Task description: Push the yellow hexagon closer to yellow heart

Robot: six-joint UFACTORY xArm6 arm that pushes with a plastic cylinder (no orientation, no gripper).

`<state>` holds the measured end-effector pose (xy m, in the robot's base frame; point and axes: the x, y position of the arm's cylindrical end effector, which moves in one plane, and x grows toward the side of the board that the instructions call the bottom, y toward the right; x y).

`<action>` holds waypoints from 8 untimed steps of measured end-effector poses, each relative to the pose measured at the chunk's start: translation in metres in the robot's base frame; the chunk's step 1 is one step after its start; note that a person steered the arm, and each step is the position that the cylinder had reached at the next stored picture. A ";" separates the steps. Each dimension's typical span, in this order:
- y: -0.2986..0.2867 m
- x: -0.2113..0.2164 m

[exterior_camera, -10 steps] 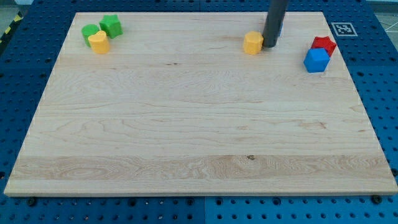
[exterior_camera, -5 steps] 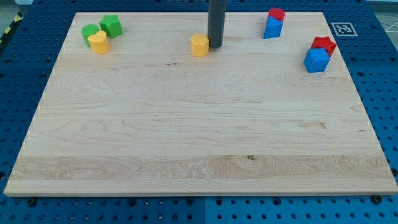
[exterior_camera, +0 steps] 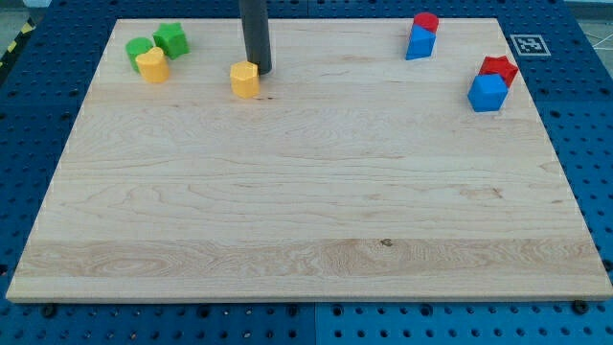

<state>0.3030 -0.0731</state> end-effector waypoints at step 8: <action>-0.028 0.070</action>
<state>0.3733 -0.1011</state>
